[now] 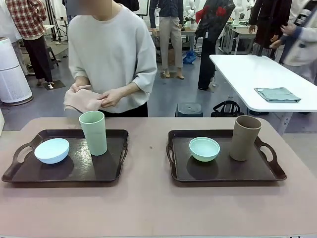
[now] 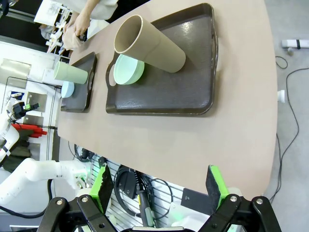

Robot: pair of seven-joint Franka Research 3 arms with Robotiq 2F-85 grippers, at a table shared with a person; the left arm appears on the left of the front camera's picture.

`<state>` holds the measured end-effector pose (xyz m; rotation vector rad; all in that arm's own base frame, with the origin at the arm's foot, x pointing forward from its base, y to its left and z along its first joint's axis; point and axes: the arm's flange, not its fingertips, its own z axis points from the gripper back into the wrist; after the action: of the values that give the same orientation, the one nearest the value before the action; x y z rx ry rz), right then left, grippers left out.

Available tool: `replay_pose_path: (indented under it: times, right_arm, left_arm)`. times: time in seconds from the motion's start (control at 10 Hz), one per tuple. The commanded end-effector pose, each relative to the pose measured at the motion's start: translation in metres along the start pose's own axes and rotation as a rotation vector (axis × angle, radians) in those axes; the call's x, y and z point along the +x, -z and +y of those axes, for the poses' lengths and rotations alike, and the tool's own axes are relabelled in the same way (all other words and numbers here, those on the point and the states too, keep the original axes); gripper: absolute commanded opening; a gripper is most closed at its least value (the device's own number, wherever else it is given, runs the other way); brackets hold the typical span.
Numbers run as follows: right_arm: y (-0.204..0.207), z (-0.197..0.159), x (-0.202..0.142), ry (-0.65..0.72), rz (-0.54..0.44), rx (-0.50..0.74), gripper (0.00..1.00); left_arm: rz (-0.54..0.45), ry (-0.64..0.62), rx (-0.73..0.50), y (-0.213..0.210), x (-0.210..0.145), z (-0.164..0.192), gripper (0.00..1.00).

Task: Set up a tray with a mat and arrange the tableware.
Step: Pick up the Picnic Bowl and Reusable plastic cup from the Handle tray in front of the human's position and hold them in the air.

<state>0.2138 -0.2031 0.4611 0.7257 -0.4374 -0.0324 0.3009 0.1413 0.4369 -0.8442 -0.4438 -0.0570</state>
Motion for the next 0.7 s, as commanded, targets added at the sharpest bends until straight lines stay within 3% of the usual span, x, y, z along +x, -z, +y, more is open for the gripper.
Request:
replay_pose_path:
  times: [0.0, 0.6]
  right_arm:
    - [0.0008, -0.0013, 0.0005, -0.007, -0.004, 0.021, 1.00]
    - [0.0008, -0.0013, 0.0005, -0.007, -0.004, 0.021, 1.00]
  left_arm:
    - [-0.011, 0.019, -0.018, -0.0014, 0.0012, 0.0020, 1.00]
    - [-0.011, 0.019, -0.018, -0.0014, 0.0012, 0.0020, 1.00]
